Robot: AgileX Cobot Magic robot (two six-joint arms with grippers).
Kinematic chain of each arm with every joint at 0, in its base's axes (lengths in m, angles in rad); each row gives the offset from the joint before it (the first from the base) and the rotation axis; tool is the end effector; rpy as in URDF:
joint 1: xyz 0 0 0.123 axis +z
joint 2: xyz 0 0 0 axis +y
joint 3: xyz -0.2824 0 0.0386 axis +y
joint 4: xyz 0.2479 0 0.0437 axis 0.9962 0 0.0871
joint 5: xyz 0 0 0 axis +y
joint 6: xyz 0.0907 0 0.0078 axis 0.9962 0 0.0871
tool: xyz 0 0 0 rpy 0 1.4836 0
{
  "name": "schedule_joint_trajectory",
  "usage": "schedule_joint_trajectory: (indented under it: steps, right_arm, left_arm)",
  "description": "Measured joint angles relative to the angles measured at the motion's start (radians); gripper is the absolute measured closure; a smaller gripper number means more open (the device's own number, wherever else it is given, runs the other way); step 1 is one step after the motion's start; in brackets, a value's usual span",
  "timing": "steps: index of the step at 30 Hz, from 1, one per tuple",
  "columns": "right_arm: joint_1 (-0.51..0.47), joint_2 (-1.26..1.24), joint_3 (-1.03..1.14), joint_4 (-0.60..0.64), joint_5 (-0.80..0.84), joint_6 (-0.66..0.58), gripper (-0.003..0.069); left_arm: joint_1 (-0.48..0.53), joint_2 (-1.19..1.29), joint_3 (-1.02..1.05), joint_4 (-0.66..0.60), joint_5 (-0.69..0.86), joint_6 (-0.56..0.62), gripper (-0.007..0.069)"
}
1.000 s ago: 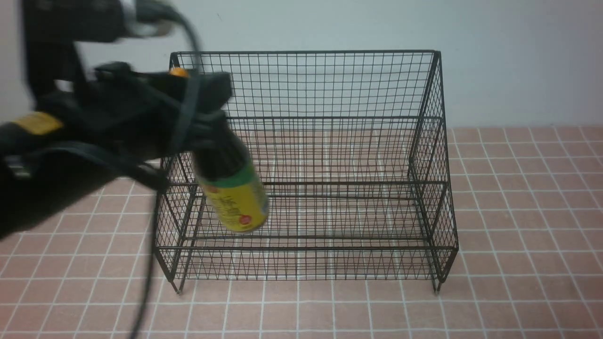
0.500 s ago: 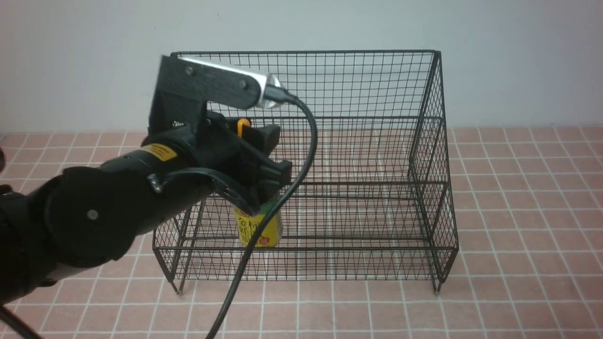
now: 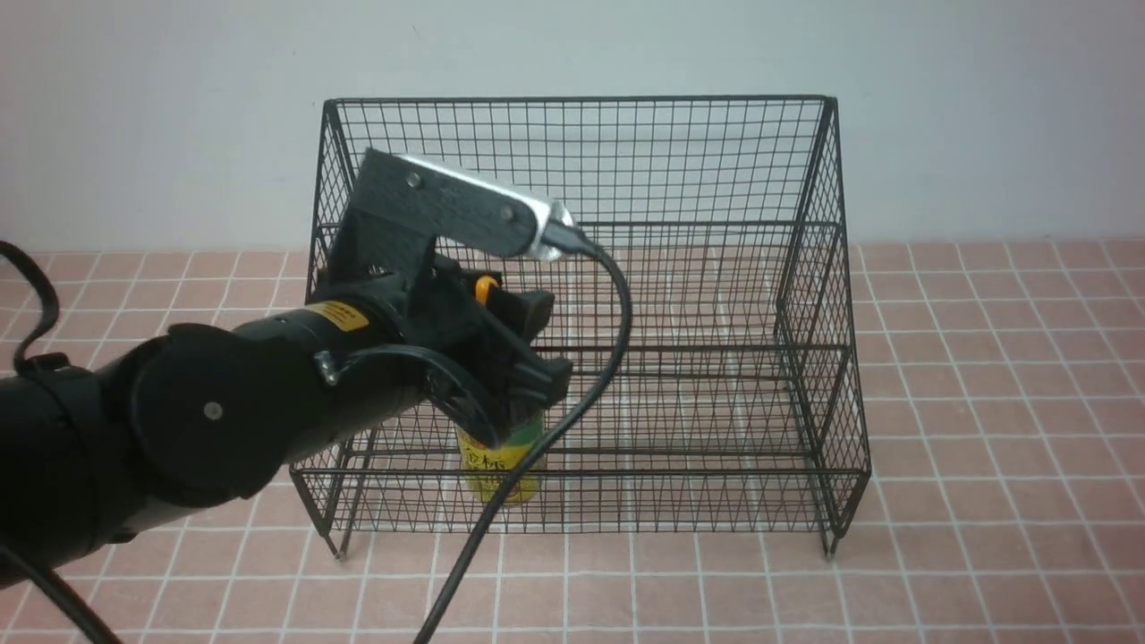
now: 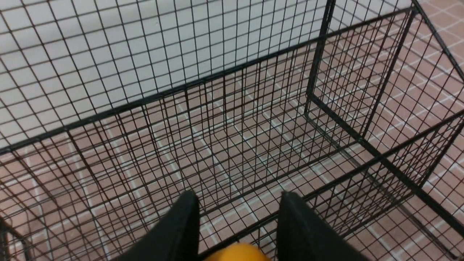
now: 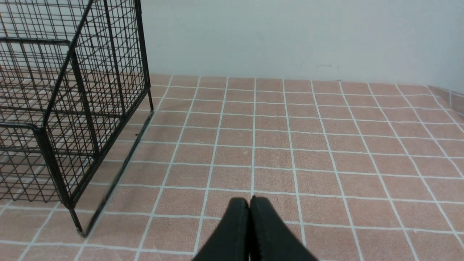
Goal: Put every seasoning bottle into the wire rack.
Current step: Use the left arm to put the condiment bottle back on the shelf
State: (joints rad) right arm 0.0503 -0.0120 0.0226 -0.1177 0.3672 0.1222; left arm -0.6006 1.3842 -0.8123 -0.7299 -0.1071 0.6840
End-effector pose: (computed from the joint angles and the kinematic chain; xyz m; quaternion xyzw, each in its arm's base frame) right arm 0.0528 -0.0012 0.1733 -0.0026 0.8013 0.0018 0.5983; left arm 0.2520 -0.1649 0.2744 0.2107 0.8075 -0.1458 0.5314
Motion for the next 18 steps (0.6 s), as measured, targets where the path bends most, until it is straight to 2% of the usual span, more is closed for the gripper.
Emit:
schedule_joint_trajectory:
  steps: [8, 12, 18]
  right_arm:
    - [0.0, 0.0, 0.0, 0.0, 0.0, 0.0, 0.0669]
    - [0.0, 0.0, 0.0, 0.0, 0.0, 0.0, 0.0669]
    - [0.0, 0.0, 0.0, 0.0, 0.0, 0.0, 0.0669]
  left_arm:
    - [0.0, 0.05, 0.0, -0.038, 0.02, 0.009, 0.0357]
    - [0.0, 0.049, -0.008, -0.056, 0.031, 0.009, 0.0279]
    - [0.0, 0.021, -0.008, -0.067, 0.066, 0.032, 0.0214]
